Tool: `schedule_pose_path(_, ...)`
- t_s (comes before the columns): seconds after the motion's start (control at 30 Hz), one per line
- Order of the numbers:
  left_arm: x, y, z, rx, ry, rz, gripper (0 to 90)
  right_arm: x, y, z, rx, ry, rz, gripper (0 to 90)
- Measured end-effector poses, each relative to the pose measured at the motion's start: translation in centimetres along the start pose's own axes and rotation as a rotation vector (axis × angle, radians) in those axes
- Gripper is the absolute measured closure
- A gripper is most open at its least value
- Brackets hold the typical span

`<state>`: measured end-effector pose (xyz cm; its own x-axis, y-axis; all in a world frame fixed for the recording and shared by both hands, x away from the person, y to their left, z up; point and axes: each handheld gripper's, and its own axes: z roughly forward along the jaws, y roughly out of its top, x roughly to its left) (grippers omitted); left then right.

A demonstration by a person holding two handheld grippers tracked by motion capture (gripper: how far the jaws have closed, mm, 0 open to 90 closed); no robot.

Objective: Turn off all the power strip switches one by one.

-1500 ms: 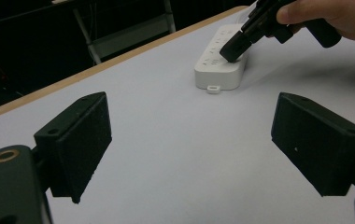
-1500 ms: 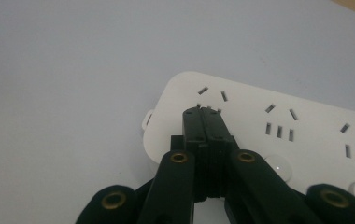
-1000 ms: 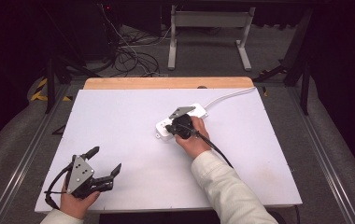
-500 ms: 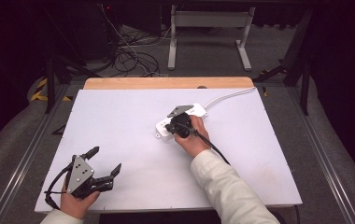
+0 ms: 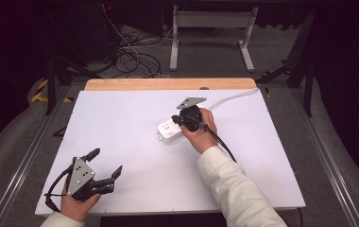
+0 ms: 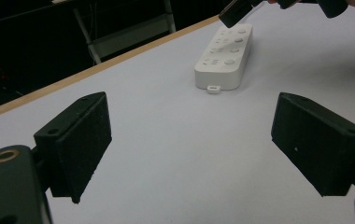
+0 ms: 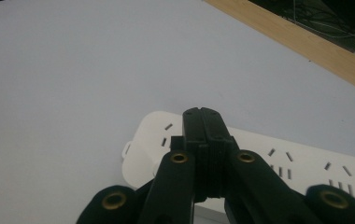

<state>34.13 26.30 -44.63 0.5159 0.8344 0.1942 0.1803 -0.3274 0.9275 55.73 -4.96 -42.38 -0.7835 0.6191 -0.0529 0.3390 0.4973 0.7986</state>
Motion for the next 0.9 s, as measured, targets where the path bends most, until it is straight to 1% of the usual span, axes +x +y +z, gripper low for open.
schedule_pose_path(0.07,0.1,0.0,0.0,0.000,0.003,0.006,13.0,-0.1,-0.1,0.0,0.005,-0.004,0.001,90.0)
schedule_pose_path(0.13,0.0,0.0,0.0,0.000,0.002,-0.001,13.0,-0.6,-0.3,0.2,0.019,-0.009,0.004,90.0)
schedule_pose_path(0.2,0.0,0.0,0.0,0.001,0.002,0.001,13.0,-0.7,-0.5,0.4,0.036,-0.011,0.008,90.0)
schedule_pose_path(0.23,0.0,0.0,0.0,0.000,0.002,0.001,13.0,-0.7,-0.5,0.4,0.036,-0.011,0.008,90.0)
schedule_pose_path(0.27,0.0,0.0,0.1,0.000,0.002,0.000,13.0,-0.8,-0.8,0.7,0.058,-0.010,0.002,90.0)
schedule_pose_path(0.37,0.0,0.0,0.1,0.001,0.002,0.001,13.0,-0.9,-1.0,1.0,0.074,-0.015,-0.004,90.0)
schedule_pose_path(0.4,0.1,0.0,0.1,0.002,0.000,0.003,13.0,-1.2,-1.4,1.2,0.088,-0.021,0.000,90.0)
schedule_pose_path(0.47,0.0,0.0,0.1,0.001,0.002,0.000,13.0,-1.3,-1.7,1.4,0.097,-0.024,0.009,90.0)
schedule_pose_path(0.67,0.1,0.0,0.1,0.001,0.002,0.001,13.0,-1.7,-2.1,1.9,0.110,-0.022,0.022,90.0)
schedule_pose_path(0.9,0.1,0.0,0.1,0.001,0.003,0.003,13.0,-1.5,-2.2,2.2,0.118,-0.017,0.024,90.0)
